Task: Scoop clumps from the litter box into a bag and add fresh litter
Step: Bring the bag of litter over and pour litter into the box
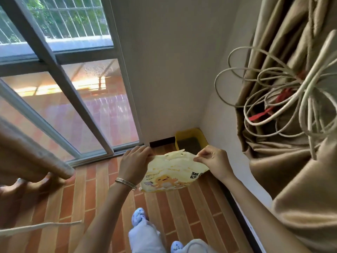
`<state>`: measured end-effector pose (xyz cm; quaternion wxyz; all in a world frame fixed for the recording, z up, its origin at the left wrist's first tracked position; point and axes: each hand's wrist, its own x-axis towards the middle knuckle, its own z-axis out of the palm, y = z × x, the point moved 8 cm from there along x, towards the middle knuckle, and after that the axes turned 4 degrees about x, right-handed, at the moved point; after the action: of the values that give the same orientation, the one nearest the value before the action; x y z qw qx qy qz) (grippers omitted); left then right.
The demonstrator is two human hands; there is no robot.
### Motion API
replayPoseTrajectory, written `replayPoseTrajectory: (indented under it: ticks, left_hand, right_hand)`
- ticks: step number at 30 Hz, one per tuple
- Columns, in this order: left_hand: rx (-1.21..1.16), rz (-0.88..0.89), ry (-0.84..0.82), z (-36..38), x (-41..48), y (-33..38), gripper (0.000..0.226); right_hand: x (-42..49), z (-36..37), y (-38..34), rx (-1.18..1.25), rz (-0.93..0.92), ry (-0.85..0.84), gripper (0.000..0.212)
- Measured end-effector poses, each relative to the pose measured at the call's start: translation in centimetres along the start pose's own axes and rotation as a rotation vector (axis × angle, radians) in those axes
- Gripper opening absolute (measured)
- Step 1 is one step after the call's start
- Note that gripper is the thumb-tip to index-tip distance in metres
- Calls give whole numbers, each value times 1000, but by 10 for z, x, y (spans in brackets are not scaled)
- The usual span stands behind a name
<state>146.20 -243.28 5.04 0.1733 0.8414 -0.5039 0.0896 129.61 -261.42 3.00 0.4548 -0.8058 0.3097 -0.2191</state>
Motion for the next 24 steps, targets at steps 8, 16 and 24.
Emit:
replayPoseTrajectory:
  ticks: [8, 16, 24]
  left_hand:
    - [-62, 116, -100, 40, 85, -67, 9]
    - [-158, 299, -317, 85, 160, -125, 7]
    - [-189, 480, -412, 122, 213, -127, 9]
  right_hand:
    - [75, 33, 7, -13, 80, 139, 15]
    - [113, 76, 15, 4, 270, 314, 15]
    - [113, 99, 34, 21, 432, 475, 14]
